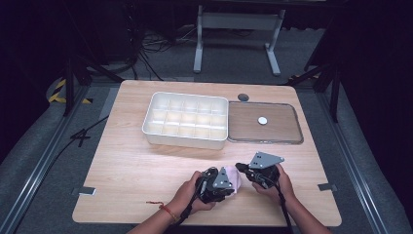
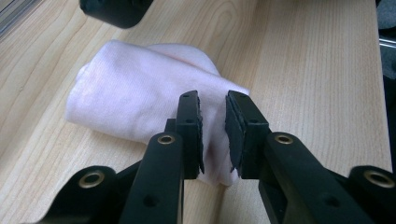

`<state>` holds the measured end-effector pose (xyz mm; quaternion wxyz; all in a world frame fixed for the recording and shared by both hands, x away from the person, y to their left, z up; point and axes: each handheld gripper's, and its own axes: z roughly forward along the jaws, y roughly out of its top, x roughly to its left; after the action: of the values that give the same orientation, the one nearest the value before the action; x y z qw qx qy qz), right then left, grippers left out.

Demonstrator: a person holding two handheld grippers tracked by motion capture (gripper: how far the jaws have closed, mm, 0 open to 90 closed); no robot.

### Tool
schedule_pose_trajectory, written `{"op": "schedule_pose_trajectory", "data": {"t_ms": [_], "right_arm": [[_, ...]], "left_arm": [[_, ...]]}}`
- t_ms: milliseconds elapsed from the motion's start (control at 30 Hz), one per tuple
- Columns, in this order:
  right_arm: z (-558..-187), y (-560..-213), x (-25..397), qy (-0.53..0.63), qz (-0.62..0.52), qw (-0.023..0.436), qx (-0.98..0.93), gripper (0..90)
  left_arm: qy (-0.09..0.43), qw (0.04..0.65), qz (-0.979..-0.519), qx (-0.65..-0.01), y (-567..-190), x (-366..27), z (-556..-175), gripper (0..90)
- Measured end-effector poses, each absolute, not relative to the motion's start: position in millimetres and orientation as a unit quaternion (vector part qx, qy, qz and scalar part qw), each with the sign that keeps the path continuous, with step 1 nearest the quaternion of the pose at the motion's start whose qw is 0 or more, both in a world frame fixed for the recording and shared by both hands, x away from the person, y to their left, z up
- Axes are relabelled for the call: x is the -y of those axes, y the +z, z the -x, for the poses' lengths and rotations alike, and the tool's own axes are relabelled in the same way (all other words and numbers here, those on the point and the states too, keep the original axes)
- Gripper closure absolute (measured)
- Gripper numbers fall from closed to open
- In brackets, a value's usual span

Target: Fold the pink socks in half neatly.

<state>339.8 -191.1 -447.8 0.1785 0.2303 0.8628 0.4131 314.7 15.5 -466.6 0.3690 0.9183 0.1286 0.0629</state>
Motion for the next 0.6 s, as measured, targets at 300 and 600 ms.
{"op": "schedule_pose_trajectory", "data": {"t_ms": [300,600], "right_arm": [[-333.9,-460.8,172.3,0.388,-0.193,0.162,-0.887,89.5],[-337.9,-465.8,173.9,0.385,-0.217,0.162,-0.882,89.6]], "left_arm": [[0.064,0.369,-0.919,-0.126,-466.4,-15.6,-314.3,75.7],[0.067,0.371,-0.917,-0.128,-466.9,-18.0,-312.7,76.2]]}}
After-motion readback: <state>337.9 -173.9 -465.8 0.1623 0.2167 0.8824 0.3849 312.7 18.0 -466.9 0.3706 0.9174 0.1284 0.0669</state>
